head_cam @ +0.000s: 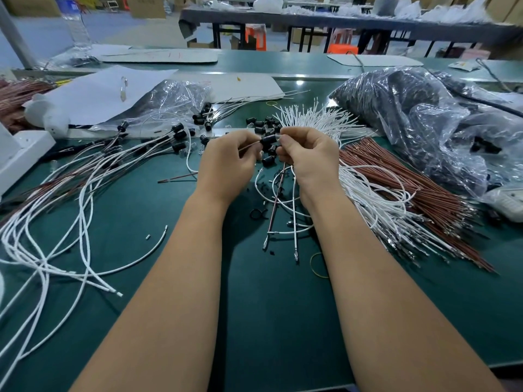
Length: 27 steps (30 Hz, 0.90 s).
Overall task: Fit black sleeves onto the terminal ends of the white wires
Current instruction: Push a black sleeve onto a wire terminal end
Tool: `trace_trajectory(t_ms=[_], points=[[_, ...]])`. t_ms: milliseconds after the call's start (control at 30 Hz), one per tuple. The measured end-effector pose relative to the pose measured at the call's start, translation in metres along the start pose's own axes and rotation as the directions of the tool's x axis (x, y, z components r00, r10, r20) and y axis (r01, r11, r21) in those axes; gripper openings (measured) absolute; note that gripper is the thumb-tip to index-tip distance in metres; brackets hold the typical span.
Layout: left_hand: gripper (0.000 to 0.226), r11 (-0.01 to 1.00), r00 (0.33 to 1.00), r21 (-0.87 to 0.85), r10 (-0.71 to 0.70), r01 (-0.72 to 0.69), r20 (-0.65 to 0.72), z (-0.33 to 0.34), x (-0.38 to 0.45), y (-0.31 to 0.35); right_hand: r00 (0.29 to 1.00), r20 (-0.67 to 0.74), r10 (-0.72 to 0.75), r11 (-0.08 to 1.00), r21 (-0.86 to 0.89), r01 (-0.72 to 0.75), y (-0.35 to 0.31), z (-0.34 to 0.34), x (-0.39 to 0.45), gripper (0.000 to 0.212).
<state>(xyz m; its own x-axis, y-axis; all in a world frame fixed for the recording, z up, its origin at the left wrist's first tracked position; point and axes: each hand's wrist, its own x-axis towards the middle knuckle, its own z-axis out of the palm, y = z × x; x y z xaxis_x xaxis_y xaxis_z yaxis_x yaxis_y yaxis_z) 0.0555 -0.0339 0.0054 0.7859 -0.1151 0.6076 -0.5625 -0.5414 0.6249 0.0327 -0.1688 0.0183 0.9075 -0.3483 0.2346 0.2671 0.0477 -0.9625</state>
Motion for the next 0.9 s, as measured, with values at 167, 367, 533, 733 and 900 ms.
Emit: trace_trajectory(t_ms=[167, 367, 533, 733, 900], points=[[0.01, 0.998, 0.999, -0.062, -0.03, 0.031, 0.01, -0.0003, 0.0005, -0.0014, 1.0, 0.003, 0.003, 1.0, -0.017, -0.003, 0.001, -0.0001, 0.0003, 0.018], [0.009, 0.996, 0.999, -0.087, -0.035, 0.034, 0.0, 0.0004, 0.0, -0.002, 0.999, -0.023, -0.044, 0.989, -0.144, 0.04, 0.0032, 0.0008, 0.0003, 0.016], [0.007, 0.998, 1.0, -0.061, -0.005, 0.006, 0.014, 0.002, -0.0005, 0.0013, 0.996, -0.028, -0.087, 0.986, -0.143, 0.082, 0.0035, 0.001, 0.0011, 0.024], [0.007, 0.998, 0.998, -0.046, -0.036, 0.039, 0.052, 0.006, -0.0006, 0.0003, 0.993, -0.009, -0.121, 0.97, -0.215, 0.116, 0.0056, 0.0029, 0.0022, 0.028], [0.011, 0.974, 0.988, -0.172, -0.141, 0.15, 0.064, 0.0084, -0.0009, 0.0016, 0.991, 0.004, -0.136, 0.957, -0.257, 0.133, 0.0048, 0.0031, 0.0011, 0.025]])
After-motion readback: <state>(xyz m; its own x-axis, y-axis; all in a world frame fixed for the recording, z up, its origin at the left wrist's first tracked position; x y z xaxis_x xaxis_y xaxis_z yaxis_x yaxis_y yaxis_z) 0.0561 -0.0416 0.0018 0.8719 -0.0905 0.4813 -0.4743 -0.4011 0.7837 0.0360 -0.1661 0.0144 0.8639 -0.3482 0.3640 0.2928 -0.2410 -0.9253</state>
